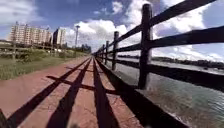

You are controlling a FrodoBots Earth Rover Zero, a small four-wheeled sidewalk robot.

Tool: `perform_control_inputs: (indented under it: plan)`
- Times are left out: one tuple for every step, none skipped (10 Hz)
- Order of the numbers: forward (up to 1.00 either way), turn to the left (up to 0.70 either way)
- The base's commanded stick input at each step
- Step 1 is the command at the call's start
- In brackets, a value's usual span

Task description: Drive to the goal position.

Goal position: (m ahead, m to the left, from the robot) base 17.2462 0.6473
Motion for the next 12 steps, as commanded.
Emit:
perform_control_inputs:
  plan:
    - [0.7, 0.35]
    - [0.7, 0.11]
    - [0.7, 0.0]
    - [0.7, 0.0]
    - [0.7, 0.0]
    - [0.7, 0.0]
    - [0.7, 0.0]
    - [0.7, 0.0]
    - [0.7, 0.0]
    - [0.7, 0.0]
    - [0.7, 0.0]
    - [0.7, 0.0]
